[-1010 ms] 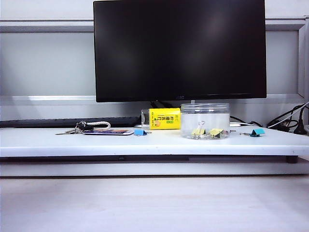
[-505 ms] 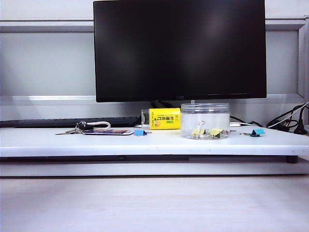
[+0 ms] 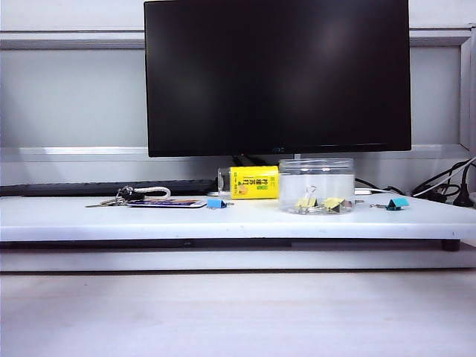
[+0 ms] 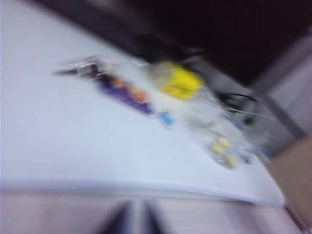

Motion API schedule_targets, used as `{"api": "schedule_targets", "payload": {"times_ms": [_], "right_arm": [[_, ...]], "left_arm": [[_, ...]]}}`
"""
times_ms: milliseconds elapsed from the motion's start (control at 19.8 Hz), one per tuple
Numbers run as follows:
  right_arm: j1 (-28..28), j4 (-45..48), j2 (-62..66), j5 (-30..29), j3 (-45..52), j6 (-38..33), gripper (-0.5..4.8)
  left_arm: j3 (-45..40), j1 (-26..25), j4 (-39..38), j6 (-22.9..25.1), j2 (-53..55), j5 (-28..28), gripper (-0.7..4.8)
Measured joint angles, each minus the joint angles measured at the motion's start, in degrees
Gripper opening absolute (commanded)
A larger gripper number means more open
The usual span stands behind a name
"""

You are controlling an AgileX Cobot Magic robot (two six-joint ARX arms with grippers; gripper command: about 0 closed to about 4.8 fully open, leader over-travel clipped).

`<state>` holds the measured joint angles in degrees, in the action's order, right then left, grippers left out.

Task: Take the clips out of the round transparent plastic box and place them on the table.

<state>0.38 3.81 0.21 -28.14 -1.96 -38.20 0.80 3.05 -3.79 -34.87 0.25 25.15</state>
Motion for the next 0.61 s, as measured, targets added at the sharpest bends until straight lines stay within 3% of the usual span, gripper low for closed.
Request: {"api": "schedule_targets", "payload": {"times_ms": [152, 303, 505, 606], "right_arm": [[0.00, -7.17, 0.11, -0.90, -6.19, 6.25, 0.13], [0.00, -14.64, 4.98, 3.10, -14.45, 9.84, 0.13], [0.00, -19.23, 22.03, 3.61, -27.69, 10.29, 0.13], [0.00, -21.81, 31.85, -0.22, -34.38, 11.85, 0.13]], "left_arm": [[4.83, 0.00, -0.28, 5.97, 0.00, 0.35, 2.29], [11.78, 0.00, 0.26, 10.84, 0.07, 0.17, 2.28], [15.78, 0.00, -0.26, 9.62, 3.50, 1.97, 2.28], [16.02, 0.00, -0.26, 6.91, 6.84, 5.05, 2.28]]}}
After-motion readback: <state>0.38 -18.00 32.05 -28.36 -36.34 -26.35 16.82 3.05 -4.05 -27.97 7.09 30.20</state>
